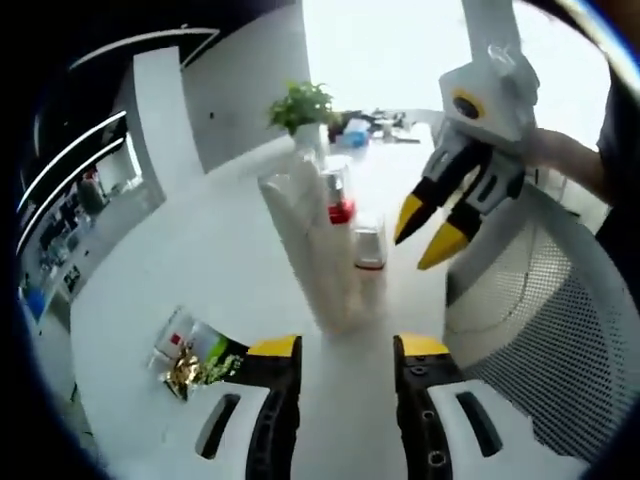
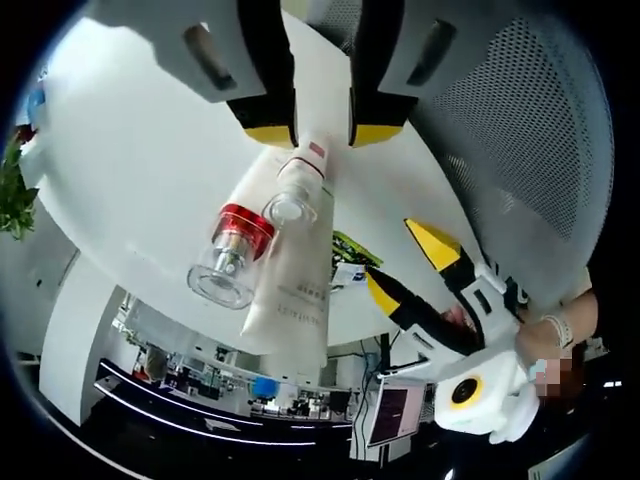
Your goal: Arrange the skincare products in the storage area until every visible bottle or jar stands upright without overlapping.
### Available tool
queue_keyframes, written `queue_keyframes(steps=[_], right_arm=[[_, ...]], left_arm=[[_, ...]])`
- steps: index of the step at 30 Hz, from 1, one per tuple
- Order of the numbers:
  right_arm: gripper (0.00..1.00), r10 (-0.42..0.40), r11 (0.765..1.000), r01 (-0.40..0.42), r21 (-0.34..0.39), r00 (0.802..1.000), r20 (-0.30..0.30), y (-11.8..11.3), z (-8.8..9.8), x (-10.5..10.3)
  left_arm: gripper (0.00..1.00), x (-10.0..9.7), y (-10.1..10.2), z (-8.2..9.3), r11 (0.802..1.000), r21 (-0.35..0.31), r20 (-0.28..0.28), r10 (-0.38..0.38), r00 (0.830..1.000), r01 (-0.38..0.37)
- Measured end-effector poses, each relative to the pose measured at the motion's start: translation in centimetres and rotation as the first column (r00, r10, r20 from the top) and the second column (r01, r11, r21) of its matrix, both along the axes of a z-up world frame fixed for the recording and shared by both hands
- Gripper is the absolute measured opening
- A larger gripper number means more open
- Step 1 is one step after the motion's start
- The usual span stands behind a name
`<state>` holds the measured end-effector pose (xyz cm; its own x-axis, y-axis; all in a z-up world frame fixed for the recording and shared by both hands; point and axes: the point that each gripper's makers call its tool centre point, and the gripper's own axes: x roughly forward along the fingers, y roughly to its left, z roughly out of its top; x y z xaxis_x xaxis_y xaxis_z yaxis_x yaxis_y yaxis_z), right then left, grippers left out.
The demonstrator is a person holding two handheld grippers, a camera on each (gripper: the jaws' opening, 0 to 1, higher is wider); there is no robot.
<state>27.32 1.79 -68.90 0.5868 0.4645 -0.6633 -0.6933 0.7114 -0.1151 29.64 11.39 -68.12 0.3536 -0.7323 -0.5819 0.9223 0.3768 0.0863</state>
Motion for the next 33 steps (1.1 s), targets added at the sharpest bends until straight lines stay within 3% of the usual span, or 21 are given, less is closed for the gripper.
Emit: queue_keyframes(steps=[12,18,33], right_arm=[[0.39,-0.047,0.997,0.044,0.069,0.998,0.044,1.3,3.2,-0.1],[0.51,-0.060,0.996,0.056,0.066,0.997,0.057,1.7,3.8,0.2],[0.80,-0.091,0.993,0.084,0.089,0.992,0.082,2.3,4.7,0.6]], left_arm=[[0.62,0.3,4.3,2.3,0.988,-0.041,0.025,0.153,0.988,-0.152],[0.79,-0.1,6.3,2.6,0.977,-0.021,0.017,0.213,0.977,-0.212],[0.96,-0.5,9.7,2.9,0.942,-0.030,-0.008,0.333,0.943,-0.333]])
